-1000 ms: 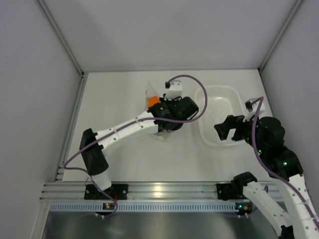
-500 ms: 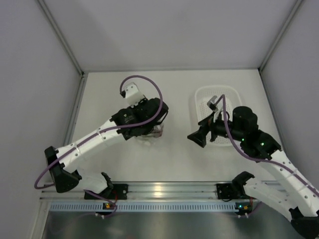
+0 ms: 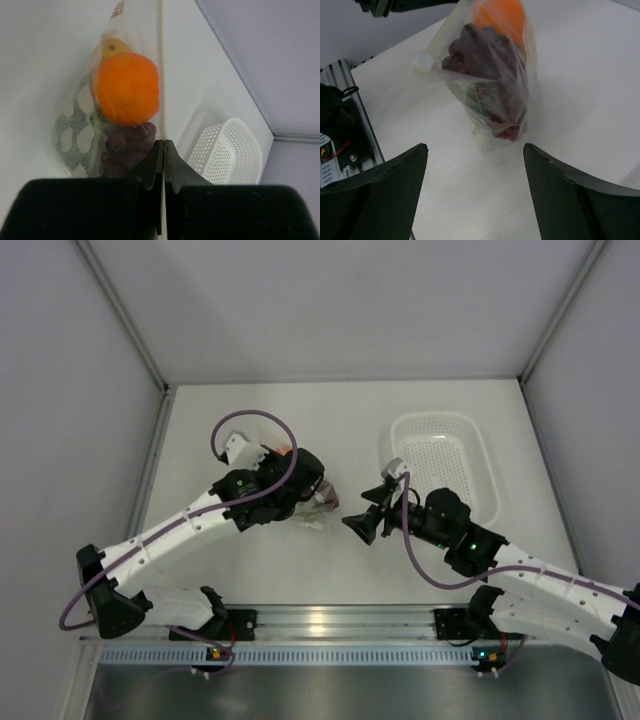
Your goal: Open the zip-top bag and remove the fake food
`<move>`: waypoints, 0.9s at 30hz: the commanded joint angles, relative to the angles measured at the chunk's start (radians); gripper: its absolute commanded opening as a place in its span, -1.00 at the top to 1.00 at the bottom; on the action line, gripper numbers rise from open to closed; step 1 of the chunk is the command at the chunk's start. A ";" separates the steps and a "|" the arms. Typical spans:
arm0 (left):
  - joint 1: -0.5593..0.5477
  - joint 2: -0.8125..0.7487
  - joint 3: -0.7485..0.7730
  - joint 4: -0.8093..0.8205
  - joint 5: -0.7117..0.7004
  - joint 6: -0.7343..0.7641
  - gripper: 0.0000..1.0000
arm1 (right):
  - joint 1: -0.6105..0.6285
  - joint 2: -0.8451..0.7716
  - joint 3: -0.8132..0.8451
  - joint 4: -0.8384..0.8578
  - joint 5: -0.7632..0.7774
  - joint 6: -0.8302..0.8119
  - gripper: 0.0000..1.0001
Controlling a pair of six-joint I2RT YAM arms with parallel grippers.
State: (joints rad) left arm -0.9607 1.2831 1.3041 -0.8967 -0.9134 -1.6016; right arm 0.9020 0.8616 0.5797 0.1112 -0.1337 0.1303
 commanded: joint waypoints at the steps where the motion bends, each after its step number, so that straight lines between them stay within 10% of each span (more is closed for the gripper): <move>1: 0.007 -0.045 -0.040 0.041 -0.044 -0.153 1.00 | 0.028 0.017 -0.039 0.362 0.100 0.069 -0.57; 27: 0.010 0.061 0.017 0.047 -0.042 -0.284 1.00 | 0.224 0.312 -0.138 0.852 0.402 -0.087 -0.28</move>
State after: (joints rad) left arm -0.9562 1.3457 1.2705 -0.8906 -0.9318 -1.8542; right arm 1.1118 1.1412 0.4194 0.8215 0.2329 0.0772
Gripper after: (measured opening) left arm 0.012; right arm 0.647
